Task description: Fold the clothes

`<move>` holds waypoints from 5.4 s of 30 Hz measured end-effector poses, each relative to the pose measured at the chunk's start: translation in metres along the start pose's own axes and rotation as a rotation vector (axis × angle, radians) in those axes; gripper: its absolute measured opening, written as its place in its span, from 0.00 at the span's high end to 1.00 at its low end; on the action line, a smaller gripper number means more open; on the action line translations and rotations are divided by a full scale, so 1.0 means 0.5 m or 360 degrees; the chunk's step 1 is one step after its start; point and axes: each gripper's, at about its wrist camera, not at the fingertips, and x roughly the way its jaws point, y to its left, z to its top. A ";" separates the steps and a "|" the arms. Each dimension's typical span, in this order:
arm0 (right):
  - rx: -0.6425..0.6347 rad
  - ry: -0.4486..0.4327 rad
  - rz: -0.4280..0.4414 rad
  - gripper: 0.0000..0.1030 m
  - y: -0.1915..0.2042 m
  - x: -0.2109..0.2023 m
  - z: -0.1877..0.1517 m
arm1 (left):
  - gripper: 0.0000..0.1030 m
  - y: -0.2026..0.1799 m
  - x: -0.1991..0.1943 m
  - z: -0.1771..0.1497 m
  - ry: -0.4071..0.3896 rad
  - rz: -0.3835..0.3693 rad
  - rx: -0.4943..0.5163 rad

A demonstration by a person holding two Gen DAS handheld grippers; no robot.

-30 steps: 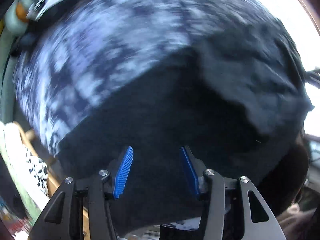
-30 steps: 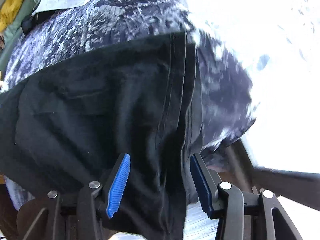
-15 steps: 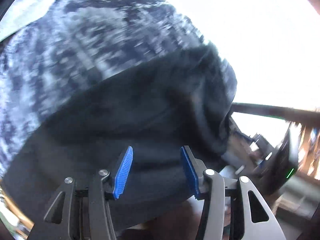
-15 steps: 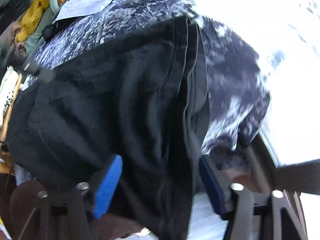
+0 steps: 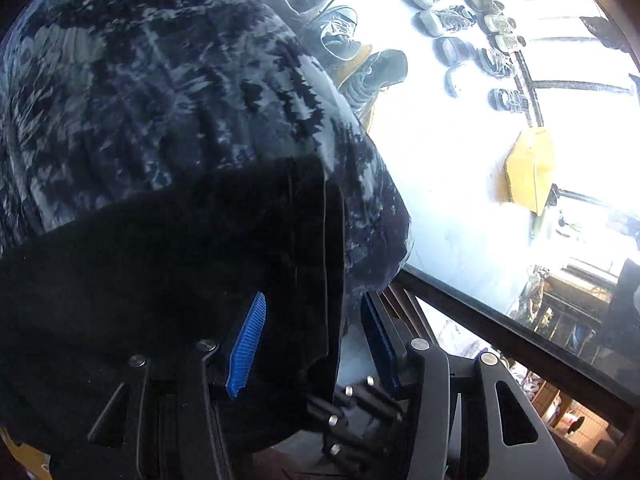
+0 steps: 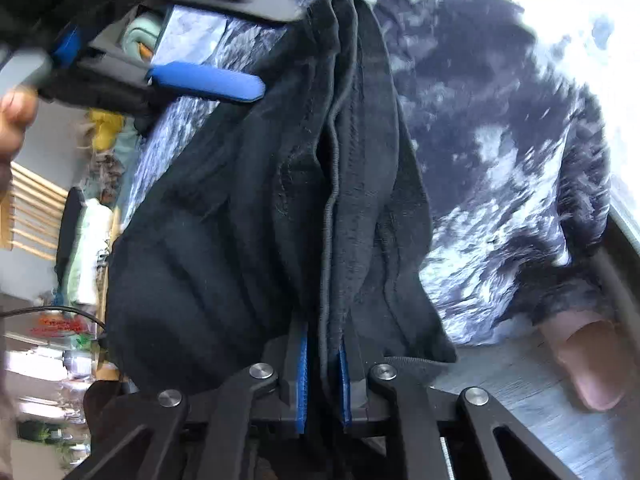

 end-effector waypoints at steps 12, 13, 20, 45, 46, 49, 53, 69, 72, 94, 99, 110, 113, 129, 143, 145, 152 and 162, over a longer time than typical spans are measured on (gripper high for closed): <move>-0.0395 -0.0066 -0.0290 0.93 0.146 -0.013 -0.004 | 0.44 -0.083 0.084 -0.028 0.0108 0.0488 0.0070; -0.0387 -0.0070 -0.0282 0.93 0.143 -0.013 -0.003 | 0.44 -0.090 0.095 -0.030 0.0112 0.0548 0.0088; -0.0350 -0.0073 -0.0256 0.93 0.118 -0.023 -0.017 | 0.54 -0.089 0.112 -0.050 0.0084 0.0678 0.0183; -0.0467 -0.0095 -0.0344 0.27 0.058 -0.065 -0.052 | 0.92 0.170 -0.135 -0.306 -0.0109 0.0540 0.0482; -0.0466 -0.0087 -0.0339 0.26 0.050 -0.062 -0.048 | 0.92 0.208 -0.152 -0.318 -0.0109 0.0524 0.0481; -0.0447 -0.0017 -0.0245 0.23 0.024 -0.041 -0.035 | 0.92 0.190 -0.132 -0.285 -0.0098 0.0513 0.0484; -0.0360 0.0129 -0.0009 0.23 -0.019 -0.001 -0.016 | 0.92 0.204 -0.156 -0.292 -0.0092 0.0492 0.0490; -0.0591 -0.0044 0.0084 0.92 0.266 -0.100 -0.013 | 0.92 0.198 -0.352 -0.216 -0.0361 0.0466 0.0377; -0.0711 0.0085 0.0163 0.92 0.372 -0.048 -0.021 | 0.92 0.284 -0.338 -0.232 -0.0425 0.0510 0.0295; -0.1136 0.1164 -0.0141 0.78 0.649 0.397 -0.156 | 0.87 0.709 -0.188 -0.220 -0.0233 0.0527 -0.0238; -0.1202 0.1136 -0.0034 0.50 0.685 0.346 -0.155 | 0.78 0.729 -0.210 -0.231 -0.0209 0.0463 -0.0328; -0.1427 0.0819 -0.0187 0.49 0.661 0.185 -0.031 | 0.51 0.658 -0.285 -0.431 -0.0469 0.0248 -0.0172; -0.1422 0.0923 -0.0276 0.49 0.619 0.210 -0.023 | 0.49 0.573 -0.237 -0.469 -0.0423 0.0229 -0.0015; -0.0906 0.0972 -0.0359 0.49 0.515 0.360 0.142 | 0.49 0.263 0.035 -0.690 -0.0939 0.1523 0.1505; -0.0593 0.1102 -0.0317 0.48 0.477 0.485 0.219 | 0.55 0.223 0.103 -0.707 -0.1199 0.1756 0.1630; -0.0594 0.1116 -0.0335 0.47 0.483 0.501 0.216 | 0.61 0.227 0.098 -0.697 -0.1201 0.1722 0.1594; -0.0721 0.1105 -0.0370 0.85 0.522 0.522 0.196 | 0.93 0.238 0.095 -0.690 -0.1182 0.1662 0.1530; -0.0493 0.1064 -0.0234 0.91 0.478 0.518 0.221 | 0.98 0.280 0.148 -0.780 -0.0994 0.1783 0.1672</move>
